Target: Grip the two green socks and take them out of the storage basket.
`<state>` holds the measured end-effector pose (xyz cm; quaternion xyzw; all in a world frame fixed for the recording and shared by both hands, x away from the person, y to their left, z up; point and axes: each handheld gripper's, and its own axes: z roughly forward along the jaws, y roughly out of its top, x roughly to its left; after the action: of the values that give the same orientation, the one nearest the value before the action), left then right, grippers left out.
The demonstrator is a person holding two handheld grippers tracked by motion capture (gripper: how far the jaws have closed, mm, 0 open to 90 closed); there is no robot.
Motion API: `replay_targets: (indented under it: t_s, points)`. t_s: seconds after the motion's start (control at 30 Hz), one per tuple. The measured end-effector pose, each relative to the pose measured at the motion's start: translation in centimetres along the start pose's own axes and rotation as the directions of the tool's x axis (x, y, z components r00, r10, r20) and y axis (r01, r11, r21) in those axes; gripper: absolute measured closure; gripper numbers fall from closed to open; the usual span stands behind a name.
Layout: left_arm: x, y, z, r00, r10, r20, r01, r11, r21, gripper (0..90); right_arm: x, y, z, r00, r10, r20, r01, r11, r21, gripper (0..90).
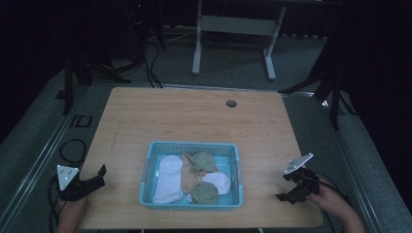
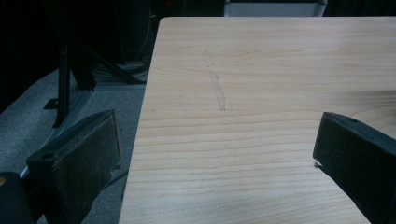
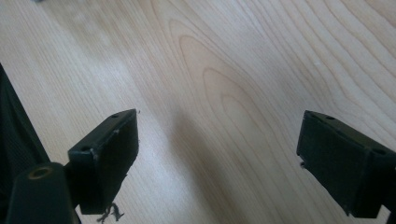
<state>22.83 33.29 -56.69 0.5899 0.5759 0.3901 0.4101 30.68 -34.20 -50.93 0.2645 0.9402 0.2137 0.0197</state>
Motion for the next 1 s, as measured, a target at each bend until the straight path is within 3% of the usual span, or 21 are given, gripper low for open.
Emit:
replay_targets:
  t_s: [0.17,0.23,0.33,0.57,1.0]
  points:
    - [0.0,0.0,0.0,1.0000,0.000,0.000,0.000,1.0000,-0.001,0.4,0.2,0.4,-0.2,1.0000,0.006,-0.005,-0.006,1.000,0.003,12.5]
    - [0.0,0.0,0.0,1.0000,0.000,0.001,0.000,1.0000,-0.001,0.4,0.4,0.6,-0.3,0.9996,-0.013,0.026,0.013,1.000,-0.003,12.3]
    - [0.0,0.0,0.0,1.0000,0.000,0.001,0.000,1.0000,-0.001,0.4,0.5,0.8,-0.5,1.0000,-0.001,0.005,0.001,1.000,-0.007,12.4]
    - [0.0,0.0,0.0,1.0000,0.001,0.000,-0.001,1.0000,-0.001,0.4,1.2,1.5,-0.7,0.9979,-0.065,0.000,0.065,0.998,-0.002,13.2]
    - [0.0,0.0,0.0,1.0000,0.002,0.002,-0.002,1.0000,0.000,0.4,2.0,3.2,-1.8,0.9931,-0.114,-0.025,0.114,0.993,-0.003,13.7]
